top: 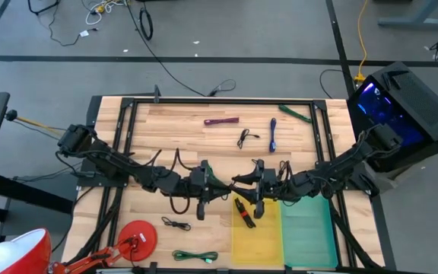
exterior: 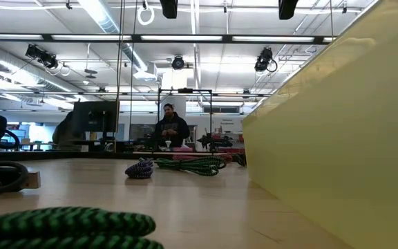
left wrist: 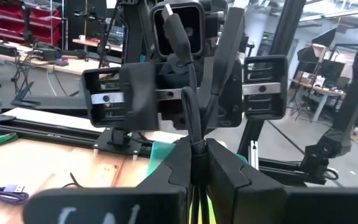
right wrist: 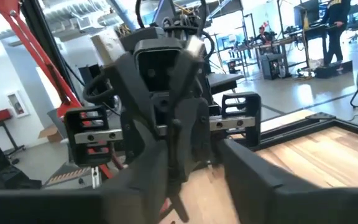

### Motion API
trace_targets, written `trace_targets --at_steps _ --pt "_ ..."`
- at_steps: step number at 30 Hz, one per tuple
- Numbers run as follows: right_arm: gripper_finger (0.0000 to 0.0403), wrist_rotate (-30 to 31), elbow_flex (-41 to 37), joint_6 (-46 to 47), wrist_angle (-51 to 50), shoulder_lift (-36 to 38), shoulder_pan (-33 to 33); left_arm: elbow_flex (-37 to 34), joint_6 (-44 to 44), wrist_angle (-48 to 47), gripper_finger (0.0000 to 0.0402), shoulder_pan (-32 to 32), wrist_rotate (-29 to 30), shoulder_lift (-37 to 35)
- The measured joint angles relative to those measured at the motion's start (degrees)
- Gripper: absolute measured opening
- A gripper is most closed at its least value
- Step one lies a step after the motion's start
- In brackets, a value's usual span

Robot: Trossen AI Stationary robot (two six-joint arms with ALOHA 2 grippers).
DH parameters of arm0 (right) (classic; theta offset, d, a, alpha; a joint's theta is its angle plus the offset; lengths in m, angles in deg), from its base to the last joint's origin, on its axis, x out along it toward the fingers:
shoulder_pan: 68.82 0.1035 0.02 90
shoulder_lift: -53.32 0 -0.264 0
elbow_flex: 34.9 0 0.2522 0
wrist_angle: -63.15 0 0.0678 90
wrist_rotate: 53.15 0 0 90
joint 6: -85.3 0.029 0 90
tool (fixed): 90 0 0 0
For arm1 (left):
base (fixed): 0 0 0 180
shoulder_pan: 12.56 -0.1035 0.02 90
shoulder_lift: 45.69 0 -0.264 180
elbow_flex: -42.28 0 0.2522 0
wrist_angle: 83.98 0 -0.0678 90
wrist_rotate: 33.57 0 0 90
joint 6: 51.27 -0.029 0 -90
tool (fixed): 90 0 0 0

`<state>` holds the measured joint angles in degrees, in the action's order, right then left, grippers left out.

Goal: Pick & Place USB Port
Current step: Put the black charger cable into the yellow bin

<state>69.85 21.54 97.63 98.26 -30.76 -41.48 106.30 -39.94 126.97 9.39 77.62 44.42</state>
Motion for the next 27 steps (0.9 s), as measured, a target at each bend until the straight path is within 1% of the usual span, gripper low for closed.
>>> trace_targets --at_steps 4,5,6,10,16,27 --pt "0.0029 -2.7 0.0 -1.3 0.5 0.0 0.0 0.0 0.0 0.0 0.0030 0.0 0.0 0.0" --pt "0.0015 -3.3 0.0 -2.3 0.6 0.0 0.0 0.0 0.0 0.0 0.0030 0.0 -0.1 0.0" --pt "0.0010 -3.8 0.0 -3.2 0.7 0.0 0.0 0.0 0.0 0.1 0.0030 0.0 0.0 0.0" --pt "0.0003 -4.1 0.0 -2.9 1.1 0.0 0.0 0.0 0.5 0.3 0.0030 0.0 0.0 0.0" --pt "0.0001 -4.0 0.0 -2.9 1.1 0.0 0.0 0.0 1.5 0.2 0.0049 0.0 0.0 0.0" --pt "0.0000 -3.5 0.0 -2.5 -0.4 0.7 0.3 0.0 0.8 -0.1 0.0056 0.0 0.0 0.0"
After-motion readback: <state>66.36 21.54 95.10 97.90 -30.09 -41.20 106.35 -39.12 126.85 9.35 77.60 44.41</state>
